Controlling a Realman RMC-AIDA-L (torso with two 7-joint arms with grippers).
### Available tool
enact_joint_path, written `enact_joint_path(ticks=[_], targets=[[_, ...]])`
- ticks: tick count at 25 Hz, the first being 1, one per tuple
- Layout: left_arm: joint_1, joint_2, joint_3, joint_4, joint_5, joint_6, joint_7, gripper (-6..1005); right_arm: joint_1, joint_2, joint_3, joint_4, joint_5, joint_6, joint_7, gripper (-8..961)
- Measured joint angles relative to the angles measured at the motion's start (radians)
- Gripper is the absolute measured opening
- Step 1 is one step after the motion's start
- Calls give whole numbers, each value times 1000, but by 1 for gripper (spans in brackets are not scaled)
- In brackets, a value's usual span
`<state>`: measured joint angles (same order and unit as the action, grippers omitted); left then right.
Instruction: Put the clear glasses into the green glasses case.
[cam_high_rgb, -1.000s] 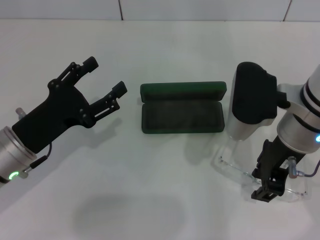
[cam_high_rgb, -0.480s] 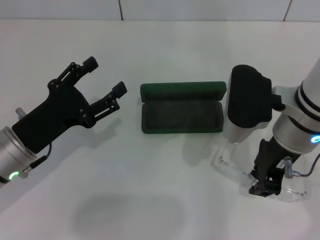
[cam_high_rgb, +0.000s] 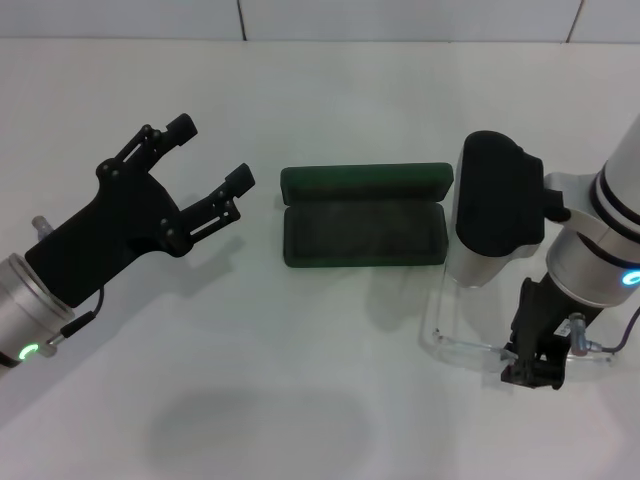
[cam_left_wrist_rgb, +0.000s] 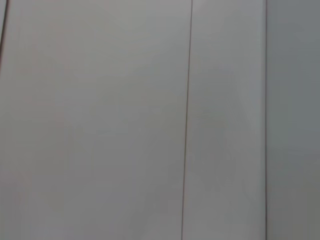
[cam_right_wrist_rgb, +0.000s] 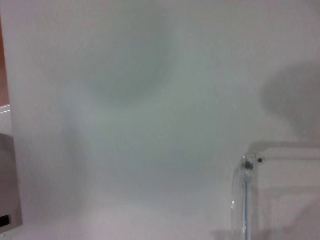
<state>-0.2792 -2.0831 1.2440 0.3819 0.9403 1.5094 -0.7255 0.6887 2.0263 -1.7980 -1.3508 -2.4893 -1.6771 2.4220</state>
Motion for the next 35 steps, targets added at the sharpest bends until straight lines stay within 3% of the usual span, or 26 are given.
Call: enact_joint_path(ticks=[9,18,27,35], targets=[[5,0,0,0,-1,6,0,889,-1,-9,30,-16,-1,-15,-19,164],[24,-5,-45,-10,-20,58,0,889,-50,-6,256,-66,148,-109,-238,123],[29,-6,-68,-86,-116,140,69,888,-134,-3,493,-71,433,-159,-575,123],[24,-2,-60,-102,-138,243,60,888,-246,0,465,91,666,-50,-1136,123]])
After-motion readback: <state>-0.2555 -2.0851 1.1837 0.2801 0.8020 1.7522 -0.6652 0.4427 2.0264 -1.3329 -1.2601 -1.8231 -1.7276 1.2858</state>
